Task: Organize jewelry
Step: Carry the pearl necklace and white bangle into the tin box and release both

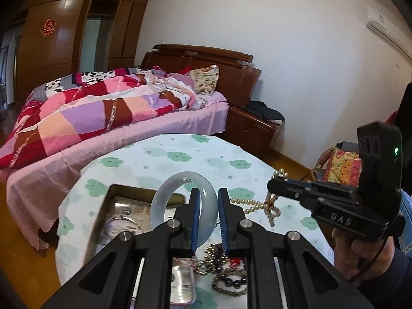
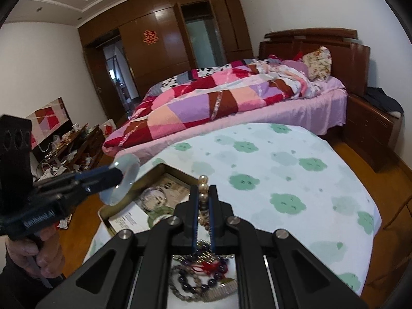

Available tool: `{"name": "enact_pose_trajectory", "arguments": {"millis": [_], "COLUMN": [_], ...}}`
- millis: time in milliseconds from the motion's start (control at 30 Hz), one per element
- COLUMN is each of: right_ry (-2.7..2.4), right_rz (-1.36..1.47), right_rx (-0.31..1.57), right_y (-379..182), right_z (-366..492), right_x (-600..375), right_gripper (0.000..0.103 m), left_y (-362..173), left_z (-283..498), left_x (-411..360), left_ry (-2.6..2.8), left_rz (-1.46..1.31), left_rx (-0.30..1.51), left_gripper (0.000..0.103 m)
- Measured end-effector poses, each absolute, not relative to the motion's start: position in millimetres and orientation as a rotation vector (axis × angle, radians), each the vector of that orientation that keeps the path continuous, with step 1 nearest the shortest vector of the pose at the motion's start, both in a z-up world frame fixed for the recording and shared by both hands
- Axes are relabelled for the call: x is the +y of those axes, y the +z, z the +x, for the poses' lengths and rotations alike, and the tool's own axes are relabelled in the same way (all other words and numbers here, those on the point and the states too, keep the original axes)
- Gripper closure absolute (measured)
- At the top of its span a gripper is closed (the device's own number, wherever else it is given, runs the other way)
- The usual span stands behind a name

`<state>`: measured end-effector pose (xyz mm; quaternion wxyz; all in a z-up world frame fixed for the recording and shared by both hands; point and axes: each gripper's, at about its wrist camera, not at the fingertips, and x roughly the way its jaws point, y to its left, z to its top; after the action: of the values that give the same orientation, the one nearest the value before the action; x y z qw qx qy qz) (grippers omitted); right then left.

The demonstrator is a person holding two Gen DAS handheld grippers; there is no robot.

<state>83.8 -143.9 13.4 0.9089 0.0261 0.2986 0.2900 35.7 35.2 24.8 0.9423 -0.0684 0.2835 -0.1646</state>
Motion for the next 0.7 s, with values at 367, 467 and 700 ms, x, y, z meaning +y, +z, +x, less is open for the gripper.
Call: {"name": "enact_pose_trajectory", "arguments": {"millis": [367, 467, 700], "right_ry": [0.711, 0.735, 0.763], "right_rz": [-0.022, -0.057, -0.141], "right_rx": [0.62, 0.623, 0.673], "right_y": [28.2, 26.9, 2.0], "right_z": [101.7, 104.6, 114.4], "right_x": [-78.6, -58.8, -20.5], "right_gripper": [0.094, 0.094, 0.094], "left_y": [5.2, -7.7, -37.3], "left_z": [42.9, 47.0, 56.9], "left_x": [74.7, 79.3, 87.8], "left_ry": [-0.241, -0.229, -0.169], "left_rz": [-0.154, -0.158, -0.133], "left_rx": [0.602, 0.625, 0.677], "left_gripper": [0.09, 0.09, 0.09]}}
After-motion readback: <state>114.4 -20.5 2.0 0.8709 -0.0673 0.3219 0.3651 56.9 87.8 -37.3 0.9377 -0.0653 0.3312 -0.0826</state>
